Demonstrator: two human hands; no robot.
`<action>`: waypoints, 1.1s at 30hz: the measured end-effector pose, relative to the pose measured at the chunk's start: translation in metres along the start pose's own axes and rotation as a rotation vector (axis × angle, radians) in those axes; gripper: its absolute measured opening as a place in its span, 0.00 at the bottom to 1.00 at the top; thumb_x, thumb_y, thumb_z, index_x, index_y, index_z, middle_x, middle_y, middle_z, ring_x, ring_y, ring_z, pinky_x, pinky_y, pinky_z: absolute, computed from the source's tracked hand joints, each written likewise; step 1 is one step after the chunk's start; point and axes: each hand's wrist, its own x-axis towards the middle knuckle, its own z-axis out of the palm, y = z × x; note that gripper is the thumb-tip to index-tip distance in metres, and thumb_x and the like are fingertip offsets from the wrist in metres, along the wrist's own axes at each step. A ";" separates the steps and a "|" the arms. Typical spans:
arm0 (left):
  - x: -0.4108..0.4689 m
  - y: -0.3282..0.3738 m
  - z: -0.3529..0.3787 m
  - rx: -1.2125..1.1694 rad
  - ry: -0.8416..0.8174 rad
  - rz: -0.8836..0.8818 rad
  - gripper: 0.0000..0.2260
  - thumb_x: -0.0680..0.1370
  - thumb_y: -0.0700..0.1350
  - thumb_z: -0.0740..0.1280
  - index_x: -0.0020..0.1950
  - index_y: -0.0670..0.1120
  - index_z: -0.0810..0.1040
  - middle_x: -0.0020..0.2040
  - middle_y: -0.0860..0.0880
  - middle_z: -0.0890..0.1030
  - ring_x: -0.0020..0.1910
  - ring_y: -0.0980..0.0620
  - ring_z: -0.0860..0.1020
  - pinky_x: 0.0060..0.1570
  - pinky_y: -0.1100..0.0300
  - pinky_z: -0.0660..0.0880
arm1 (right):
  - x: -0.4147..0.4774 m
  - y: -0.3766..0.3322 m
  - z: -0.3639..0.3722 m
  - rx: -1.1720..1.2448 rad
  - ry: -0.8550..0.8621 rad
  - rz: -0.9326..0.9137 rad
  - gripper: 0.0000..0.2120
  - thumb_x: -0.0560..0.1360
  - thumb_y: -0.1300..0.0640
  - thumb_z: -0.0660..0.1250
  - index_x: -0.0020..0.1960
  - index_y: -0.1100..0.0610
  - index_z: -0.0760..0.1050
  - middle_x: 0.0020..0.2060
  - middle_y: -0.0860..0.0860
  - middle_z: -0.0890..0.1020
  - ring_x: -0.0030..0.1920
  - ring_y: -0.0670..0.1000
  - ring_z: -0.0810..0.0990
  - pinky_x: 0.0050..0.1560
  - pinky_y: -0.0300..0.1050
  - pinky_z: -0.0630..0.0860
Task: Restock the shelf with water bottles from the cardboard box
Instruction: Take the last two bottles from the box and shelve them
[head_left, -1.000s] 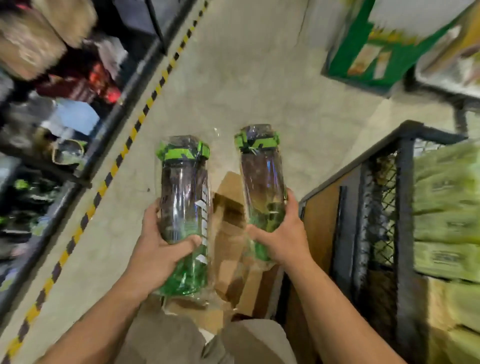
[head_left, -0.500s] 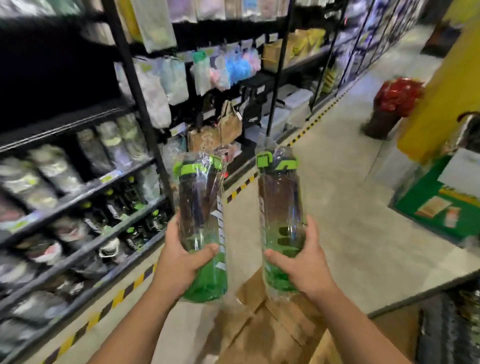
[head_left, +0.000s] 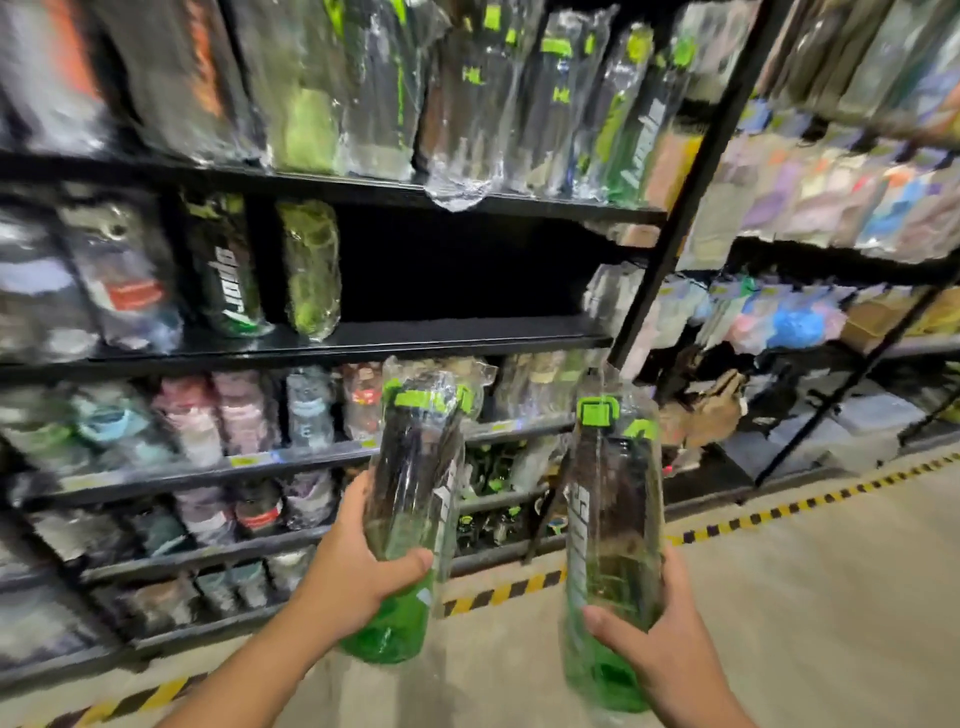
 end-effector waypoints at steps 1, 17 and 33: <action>0.003 -0.002 -0.006 -0.022 0.019 0.013 0.54 0.58 0.64 0.77 0.79 0.57 0.56 0.71 0.55 0.73 0.68 0.52 0.74 0.70 0.47 0.70 | 0.007 -0.004 0.008 -0.005 -0.022 -0.015 0.51 0.48 0.44 0.87 0.67 0.39 0.68 0.56 0.43 0.83 0.55 0.45 0.83 0.54 0.43 0.79; 0.120 0.025 -0.017 0.002 0.157 0.027 0.53 0.60 0.67 0.76 0.79 0.61 0.53 0.73 0.62 0.67 0.72 0.56 0.68 0.73 0.48 0.66 | 0.198 -0.013 0.102 0.005 -0.233 -0.180 0.48 0.64 0.53 0.84 0.74 0.41 0.59 0.63 0.42 0.76 0.62 0.45 0.78 0.63 0.50 0.75; 0.310 0.035 0.016 -0.096 0.404 -0.057 0.44 0.72 0.45 0.78 0.76 0.64 0.53 0.63 0.75 0.62 0.69 0.62 0.65 0.66 0.64 0.61 | 0.434 -0.030 0.131 -0.068 -0.424 -0.214 0.57 0.67 0.44 0.80 0.80 0.40 0.42 0.74 0.37 0.54 0.73 0.41 0.55 0.74 0.50 0.59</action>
